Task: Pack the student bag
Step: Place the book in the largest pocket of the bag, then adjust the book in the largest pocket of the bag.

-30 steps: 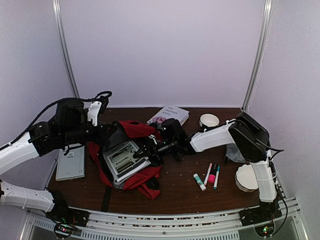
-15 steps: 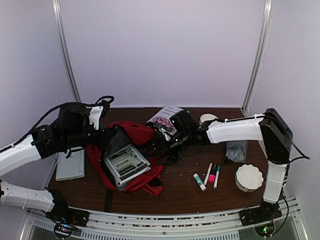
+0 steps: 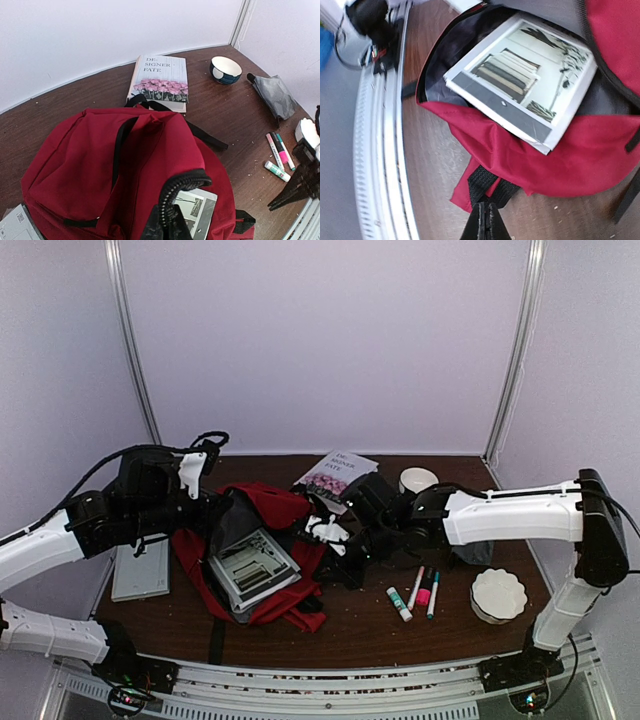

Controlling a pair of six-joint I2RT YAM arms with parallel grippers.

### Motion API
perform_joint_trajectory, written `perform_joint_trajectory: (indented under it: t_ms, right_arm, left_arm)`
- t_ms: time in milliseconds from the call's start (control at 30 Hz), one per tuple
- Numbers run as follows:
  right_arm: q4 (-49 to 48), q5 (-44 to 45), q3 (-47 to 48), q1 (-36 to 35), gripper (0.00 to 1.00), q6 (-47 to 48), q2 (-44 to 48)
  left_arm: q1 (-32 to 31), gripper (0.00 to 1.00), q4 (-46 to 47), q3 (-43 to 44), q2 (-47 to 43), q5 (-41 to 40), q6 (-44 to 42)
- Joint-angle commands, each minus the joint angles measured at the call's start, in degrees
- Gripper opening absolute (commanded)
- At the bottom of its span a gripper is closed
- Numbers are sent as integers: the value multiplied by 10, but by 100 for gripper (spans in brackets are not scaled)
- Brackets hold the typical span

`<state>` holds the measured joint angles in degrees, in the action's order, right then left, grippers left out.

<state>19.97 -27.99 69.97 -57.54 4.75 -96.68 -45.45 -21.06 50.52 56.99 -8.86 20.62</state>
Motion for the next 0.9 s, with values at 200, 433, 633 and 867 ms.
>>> perform_joint_trajectory:
  t_ms: [200,433,633,867]
  right_arm:
    - [-41,232,84,-84,0,203,-96]
    - [-6,220,149,-102,0,235,-162]
    - [16,230,178,-120,0,256,-209]
    - [36,281,239,-119,0,247,-274]
  left_arm:
    - [-3,0,41,3,-10,7,13]
    - [-3,0,44,-5,-20,13,17]
    - [-3,0,36,1,-23,11,20]
    - [-3,0,22,12,-19,17,11]
